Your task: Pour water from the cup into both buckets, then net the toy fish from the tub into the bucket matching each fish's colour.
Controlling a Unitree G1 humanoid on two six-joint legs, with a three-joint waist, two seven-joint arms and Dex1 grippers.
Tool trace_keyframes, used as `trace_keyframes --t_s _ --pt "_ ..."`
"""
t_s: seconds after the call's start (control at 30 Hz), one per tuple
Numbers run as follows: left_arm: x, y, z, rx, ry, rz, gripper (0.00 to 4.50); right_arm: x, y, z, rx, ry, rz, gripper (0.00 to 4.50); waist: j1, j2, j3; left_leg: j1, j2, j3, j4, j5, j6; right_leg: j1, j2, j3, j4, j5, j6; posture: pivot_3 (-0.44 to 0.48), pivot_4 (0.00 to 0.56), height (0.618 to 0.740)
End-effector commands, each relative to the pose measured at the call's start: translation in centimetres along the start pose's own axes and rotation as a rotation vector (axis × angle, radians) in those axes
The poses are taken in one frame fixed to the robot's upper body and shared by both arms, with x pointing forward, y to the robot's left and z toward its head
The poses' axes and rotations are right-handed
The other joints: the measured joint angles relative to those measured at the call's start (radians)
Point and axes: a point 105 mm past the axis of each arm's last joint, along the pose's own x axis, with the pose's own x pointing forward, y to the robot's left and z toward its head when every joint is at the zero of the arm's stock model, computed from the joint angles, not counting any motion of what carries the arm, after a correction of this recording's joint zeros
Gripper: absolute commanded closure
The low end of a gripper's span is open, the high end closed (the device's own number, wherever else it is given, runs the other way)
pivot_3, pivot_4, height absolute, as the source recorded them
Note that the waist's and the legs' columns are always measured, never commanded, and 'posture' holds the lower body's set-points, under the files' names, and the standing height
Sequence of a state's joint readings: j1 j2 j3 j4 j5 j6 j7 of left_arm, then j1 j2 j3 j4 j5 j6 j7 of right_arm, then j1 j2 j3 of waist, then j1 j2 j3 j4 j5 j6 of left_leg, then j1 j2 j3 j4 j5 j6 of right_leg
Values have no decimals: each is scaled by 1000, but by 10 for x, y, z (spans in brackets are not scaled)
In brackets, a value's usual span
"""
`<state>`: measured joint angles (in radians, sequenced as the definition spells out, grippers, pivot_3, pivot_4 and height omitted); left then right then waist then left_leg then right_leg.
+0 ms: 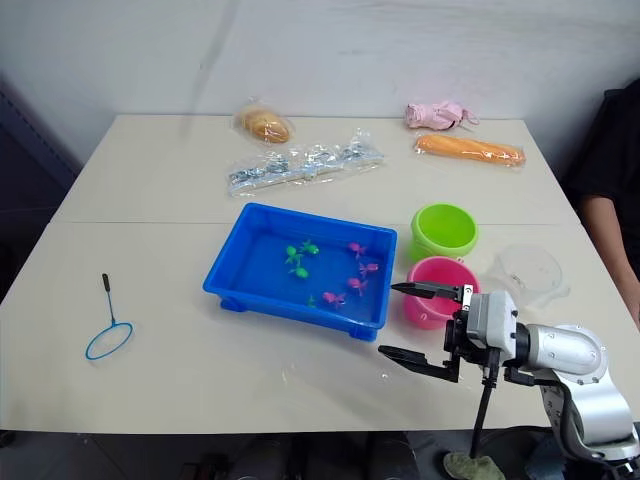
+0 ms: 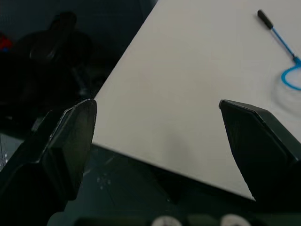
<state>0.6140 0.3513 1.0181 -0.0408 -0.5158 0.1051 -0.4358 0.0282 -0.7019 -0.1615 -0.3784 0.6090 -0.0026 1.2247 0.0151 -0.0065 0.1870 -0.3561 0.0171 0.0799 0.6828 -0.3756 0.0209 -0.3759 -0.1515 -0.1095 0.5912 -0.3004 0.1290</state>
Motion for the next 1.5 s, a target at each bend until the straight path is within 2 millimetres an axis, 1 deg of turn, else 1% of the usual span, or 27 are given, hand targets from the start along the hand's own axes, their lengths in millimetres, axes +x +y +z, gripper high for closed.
trace_keyframes --t_s 0.03,0.13,0.17,0.23,0.27,0.3,0.37,0.43,0.5,0.57,0.6,0.67,0.73,0.8,0.9,0.93,1.07,1.13,1.17,1.23,1.37,1.4,1.43,1.47,1.5 --pt "9 -13 26 0 -59 -44 0 2 3 12 -21 -57 32 59 8 -1 -1 0 1 0 0 0 -1 0 0 1 0 0 -1 0 150 740" --pt "33 -38 41 -46 -47 -105 0 4 1 14 -22 -65 38 59 13 -1 -1 0 2 -2 0 1 -3 0 1 0 1 0 -3 0 150 740" --pt "42 -49 45 -76 -29 -124 0 5 0 14 -24 -67 41 59 13 -1 -1 0 2 -3 0 1 -3 0 1 0 2 0 -4 0 150 740" --pt "61 -77 58 -159 -14 -184 0 7 -1 15 -29 -72 43 59 11 0 -1 0 2 -3 0 2 -4 0 1 0 2 0 -4 0 150 740" --pt "68 -92 64 -157 -9 -229 0 7 -1 15 -43 -66 46 59 9 0 -1 0 2 -3 0 2 -3 0 1 0 3 0 -4 0 150 740" --pt "74 -104 68 -153 11 -264 0 7 -1 15 -60 -56 47 59 7 0 -1 0 1 -3 0 4 1 0 2 0 3 0 -4 0 150 740" --pt "84 -119 68 -119 80 -287 0 7 -4 15 -74 -51 25 59 -1 -1 -1 0 1 -3 0 5 1 1 3 0 6 0 -3 0 150 740" --pt "98 -125 58 -86 209 -248 0 7 -5 15 -76 -49 8 59 -13 -1 -1 0 1 -2 0 5 2 0 5 -2 8 0 -3 0 150 740" --pt "117 -133 60 -79 250 -217 0 7 -4 15 -77 -42 -10 59 -13 0 -1 1 0 -1 0 5 2 -1 10 -7 10 0 -3 0 150 740" --pt "131 -147 67 -79 258 -227 0 7 -5 16 -86 -37 -30 59 -13 -1 -1 1 0 -1 0 6 2 -1 11 -9 11 0 -3 0 150 740" --pt "135 -151 68 -79 263 -225 0 7 -5 16 -89 -37 -38 59 -13 -1 -1 1 0 -1 0 6 3 -1 11 -9 11 0 -3 0 150 740" --pt "143 -157 66 -70 297 -214 0 7 -6 17 -96 -36 -59 59 -15 -2 -2 1 -1 0 0 6 3 -1 10 -8 11 1 -3 0 150 740" --pt "158 -165 55 -75 343 -189 0 5 -3 17 -101 -24 -85 59 -11 -2 -2 1 -1 0 1 6 3 -1 10 -8 11 1 -3 0 150 740" --pt "163 -168 34 -45 466 -166 0 3 -1 17 -106 -14 -102 59 -5 -2 -2 1 -1 0 0 7 2 -1 11 -8 11 1 -3 0 150 740" --pt "169 -157 30 -68 460 -85 0 1 0 18 -118 -4 -116 59 -1 -2 -2 2 0 2 1 8 1 -1 12 -7 12 1 -3 0 150 740" --pt "169 -156 29 -76 451 -75 0 0 -1 18 -121 -3 -132 59 -2 -2 -2 2 0 2 1 8 0 -1 12 -7 12 1 -3 0 150 740" --pt "168 -159 14 -110 501 -83 0 -2 -1 18 -124 4 -149 59 -1 -2 -2 4 1 3 1 10 -2 -1 12 -5 14 1 -3 0 150 740" --pt "167 -163 3 -139 552 -100 564 -1 -2 18 -126 4 -148 0 -2 0 -2 5 1 3 1 11 -2 -1 12 -4 15 1 -3 0 150 740" --pt "166 -166 -2 -144 579 -117 818 -1 -2 18 -127 4 -147 0 -1 3 -4 5 1 3 1 11 -2 -1 12 -4 16 1 -3 0 150 740" --pt "162 -167 -11 -165 618 -123 1658 -1 -4 18 -136 7 -148 0 -1 7 -7 5 1 4 1 11 -2 -1 11 -4 16 1 -3 0 150 740" --pt "156 -153 -23 -236 661 -100 3396 -2 -7 18 -140 12 -156 0 -2 9 -8 6 0 6 0 11 -1 -1 10 -2 17 1 -3 0 150 740" --pt "156 -150 -24 -239 665 -99 3827 -2 -7 17 -140 13 -156 0 -2 9 -8 6 0 6 0 11 -1 -1 10 -2 17 1 -3 0 150 740" --pt "155 -149 -24 -239 663 -106 4082 -2 -7 17 -139 13 -155 0 -2 10 -9 6 0 6 0 11 -1 -2 10 -2 17 1 -3 0 150 740" --pt "156 -150 -22 -238 648 -122 4453 -3 -7 16 -138 15 -153 0 -2 10 -9 6 0 7 0 11 -1 -2 10 -2 17 1 -3 0 150 740" --pt "159 -152 -10 -247 599 -166 4453 -3 -8 16 -137 16 -152 0 -3 10 -9 7 0 7 0 11 -1 -2 9 -1 17 1 -3 0 150 740"
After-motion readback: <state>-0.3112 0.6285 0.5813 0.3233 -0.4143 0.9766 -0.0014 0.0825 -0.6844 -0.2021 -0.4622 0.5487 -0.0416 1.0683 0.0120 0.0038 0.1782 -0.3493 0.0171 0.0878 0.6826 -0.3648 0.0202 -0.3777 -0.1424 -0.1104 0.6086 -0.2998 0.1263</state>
